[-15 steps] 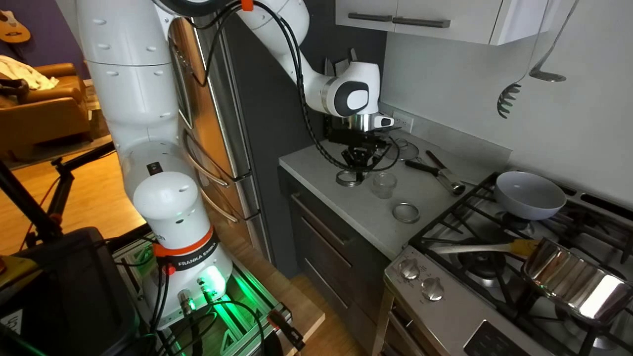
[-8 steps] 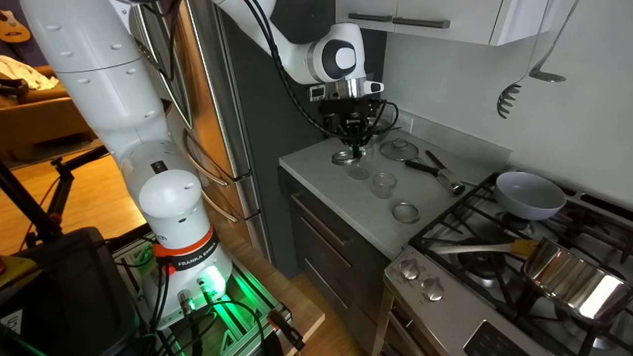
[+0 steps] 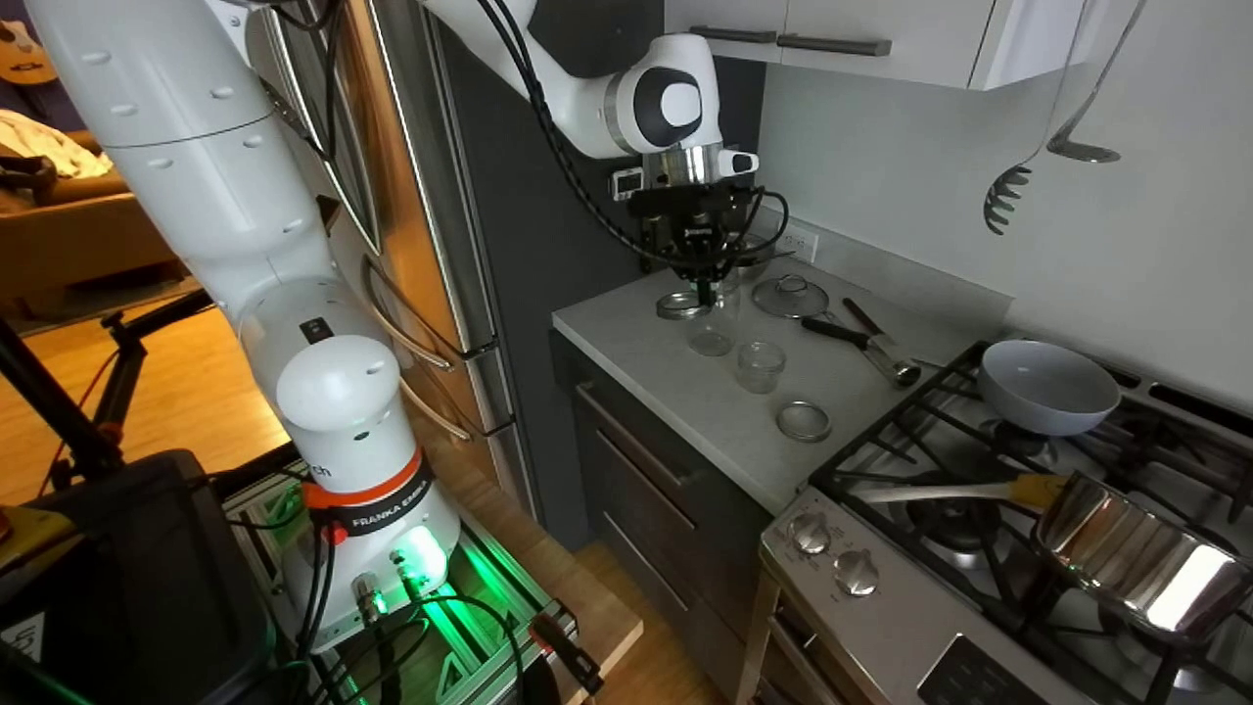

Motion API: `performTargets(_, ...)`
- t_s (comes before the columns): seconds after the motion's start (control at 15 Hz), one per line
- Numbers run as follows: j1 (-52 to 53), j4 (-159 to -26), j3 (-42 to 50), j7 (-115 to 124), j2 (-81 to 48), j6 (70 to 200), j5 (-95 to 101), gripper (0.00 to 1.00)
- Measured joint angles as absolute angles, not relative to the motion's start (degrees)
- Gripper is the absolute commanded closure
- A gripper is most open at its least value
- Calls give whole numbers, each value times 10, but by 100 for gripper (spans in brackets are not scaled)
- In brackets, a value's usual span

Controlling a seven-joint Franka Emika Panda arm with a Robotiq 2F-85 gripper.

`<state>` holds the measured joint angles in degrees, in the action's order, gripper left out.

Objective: Put the cap on the jar

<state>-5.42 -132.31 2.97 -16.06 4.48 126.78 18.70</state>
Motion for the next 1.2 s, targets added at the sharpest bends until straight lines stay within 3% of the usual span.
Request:
performTargets(0.53,-53,-1290,35,-234,42,1361,135,98)
performTargets(1.2,-42,-1212,29,-324,-54,1364,55,98)
